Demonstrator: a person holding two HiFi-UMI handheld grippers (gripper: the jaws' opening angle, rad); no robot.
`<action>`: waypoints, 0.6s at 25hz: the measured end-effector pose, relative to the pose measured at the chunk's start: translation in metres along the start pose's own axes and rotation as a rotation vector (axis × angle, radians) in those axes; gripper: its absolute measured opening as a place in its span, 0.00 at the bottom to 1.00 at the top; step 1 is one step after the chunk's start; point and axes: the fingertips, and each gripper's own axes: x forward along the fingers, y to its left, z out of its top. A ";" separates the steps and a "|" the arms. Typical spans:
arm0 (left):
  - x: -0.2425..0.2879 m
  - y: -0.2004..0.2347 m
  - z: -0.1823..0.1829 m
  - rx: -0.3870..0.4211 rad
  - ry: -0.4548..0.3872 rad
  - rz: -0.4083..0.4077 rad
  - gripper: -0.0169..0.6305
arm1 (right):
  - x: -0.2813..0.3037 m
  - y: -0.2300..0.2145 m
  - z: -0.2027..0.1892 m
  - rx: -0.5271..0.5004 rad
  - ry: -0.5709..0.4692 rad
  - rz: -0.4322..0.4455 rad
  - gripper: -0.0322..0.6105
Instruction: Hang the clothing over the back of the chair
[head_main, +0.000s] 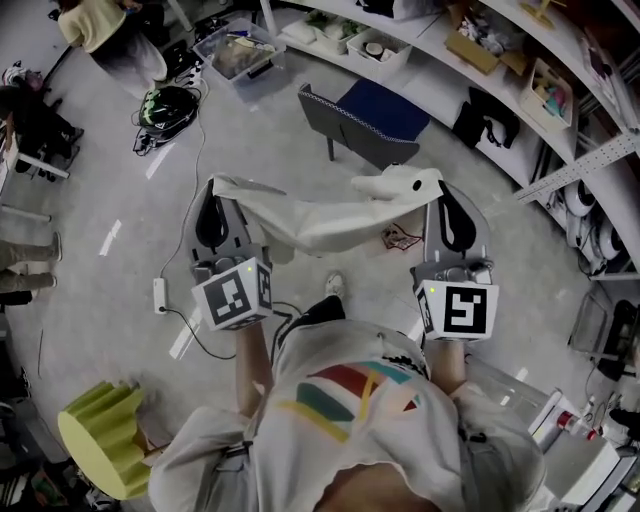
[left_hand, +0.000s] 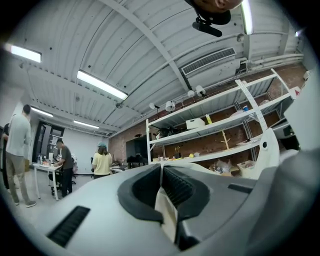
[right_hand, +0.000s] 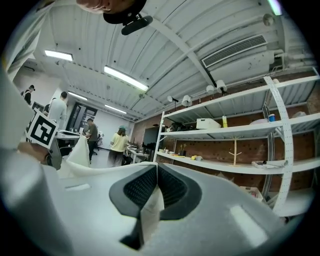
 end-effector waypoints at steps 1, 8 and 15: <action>0.011 0.002 0.001 -0.002 -0.005 -0.013 0.05 | 0.009 -0.001 0.003 0.001 -0.004 -0.010 0.07; 0.064 0.011 0.000 -0.019 0.003 -0.073 0.05 | 0.048 0.000 0.008 0.005 0.003 -0.062 0.07; 0.092 -0.012 -0.001 -0.010 0.024 -0.104 0.05 | 0.062 -0.024 -0.002 0.035 0.032 -0.087 0.07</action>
